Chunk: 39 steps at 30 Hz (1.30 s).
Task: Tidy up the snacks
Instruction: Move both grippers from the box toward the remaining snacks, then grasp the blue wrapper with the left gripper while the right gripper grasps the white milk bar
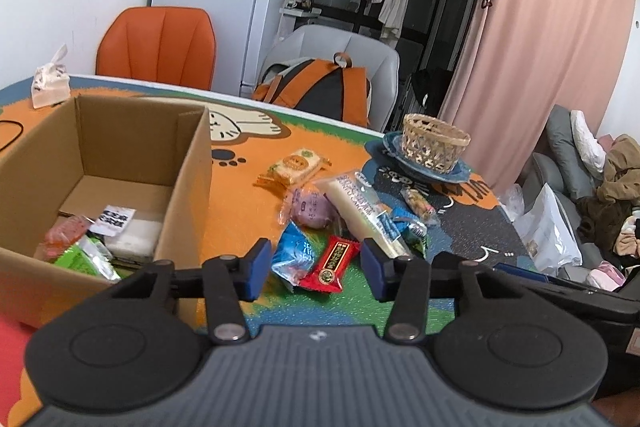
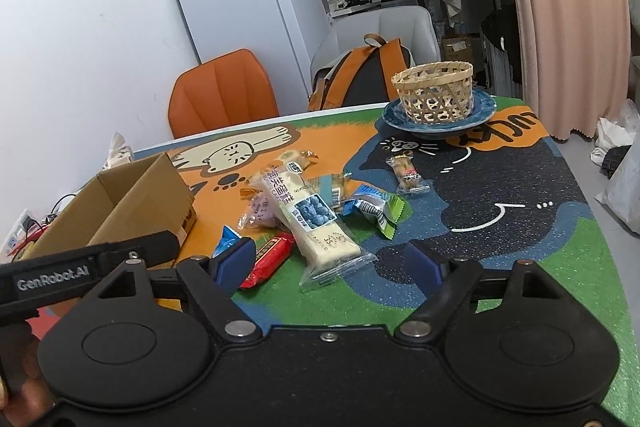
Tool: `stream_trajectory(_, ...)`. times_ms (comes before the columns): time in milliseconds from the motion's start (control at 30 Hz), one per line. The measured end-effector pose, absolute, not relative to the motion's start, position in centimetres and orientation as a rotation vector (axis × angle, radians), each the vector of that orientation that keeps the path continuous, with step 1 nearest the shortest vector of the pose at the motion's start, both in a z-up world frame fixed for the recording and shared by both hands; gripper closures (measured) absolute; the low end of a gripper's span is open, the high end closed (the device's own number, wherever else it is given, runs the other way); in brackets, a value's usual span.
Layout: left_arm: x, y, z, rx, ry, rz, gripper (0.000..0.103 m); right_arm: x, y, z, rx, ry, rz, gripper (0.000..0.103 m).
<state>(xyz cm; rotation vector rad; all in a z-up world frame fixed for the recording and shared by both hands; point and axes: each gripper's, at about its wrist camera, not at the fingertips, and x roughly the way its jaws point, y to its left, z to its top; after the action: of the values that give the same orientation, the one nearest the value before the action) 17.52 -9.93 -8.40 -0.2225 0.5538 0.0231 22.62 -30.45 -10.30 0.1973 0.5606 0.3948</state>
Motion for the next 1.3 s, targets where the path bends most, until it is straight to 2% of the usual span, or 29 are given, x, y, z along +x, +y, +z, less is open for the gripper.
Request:
stream_trajectory(433, 21.0, -9.8, -10.9, -0.218, 0.608, 0.069, 0.062, 26.1, -28.8, -11.9, 0.17, 0.607, 0.417, 0.028)
stream_trajectory(1033, 24.5, -8.5, -13.9, -0.259, 0.663, 0.105, 0.063, 29.5, -26.7, -13.7, 0.139, 0.678, 0.417, 0.032)
stream_trajectory(1133, 24.5, -8.6, -14.1, -0.241, 0.653, 0.1, 0.066, 29.4, -26.5, -13.8, 0.137, 0.68, 0.423, 0.038)
stream_trajectory(1167, 24.5, -8.6, -14.1, -0.241, 0.652, 0.096, 0.07, 29.4, -26.4, -13.8, 0.133, 0.683, 0.428, 0.042)
stream_trajectory(1200, 24.5, -8.5, -14.1, -0.248, 0.651, 0.089, 0.07, 29.2, -26.2, -13.8, 0.118, 0.685, 0.428, 0.048)
stream_trajectory(1300, 24.3, -8.4, -14.0, -0.264, 0.655, 0.07, 0.071, 28.7, -26.0, -13.7, 0.095, 0.69, 0.433, 0.058)
